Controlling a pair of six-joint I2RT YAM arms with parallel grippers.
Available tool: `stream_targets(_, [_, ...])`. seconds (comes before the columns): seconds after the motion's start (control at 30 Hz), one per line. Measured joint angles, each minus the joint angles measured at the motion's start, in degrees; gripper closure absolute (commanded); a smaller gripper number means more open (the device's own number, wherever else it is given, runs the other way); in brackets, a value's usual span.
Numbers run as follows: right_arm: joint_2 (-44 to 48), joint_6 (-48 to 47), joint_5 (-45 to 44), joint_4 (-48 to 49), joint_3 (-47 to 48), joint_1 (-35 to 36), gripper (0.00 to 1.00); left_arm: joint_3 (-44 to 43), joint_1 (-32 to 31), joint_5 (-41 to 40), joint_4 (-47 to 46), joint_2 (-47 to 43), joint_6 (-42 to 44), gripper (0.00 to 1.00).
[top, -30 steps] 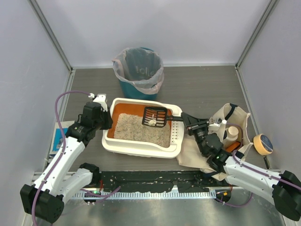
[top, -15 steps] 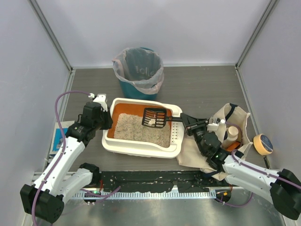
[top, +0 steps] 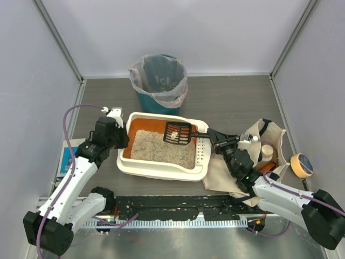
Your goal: Clean the litter box
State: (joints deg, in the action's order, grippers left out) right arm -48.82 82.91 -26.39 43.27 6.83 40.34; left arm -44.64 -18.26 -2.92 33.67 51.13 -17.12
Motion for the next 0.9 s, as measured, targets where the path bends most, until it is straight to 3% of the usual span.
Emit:
stream_targets(0.5, [-3.91,1.9,2.69,6.88,-1.64,-1.92,0.99,0.0,0.0,-0.02,0.0,0.0,0.0,0.76])
stream_targets(0.9, [1.33,1.62,2.75,0.5,-0.7,-2.25,0.99,0.0,0.0,-0.02,0.0,0.0,0.0,0.76])
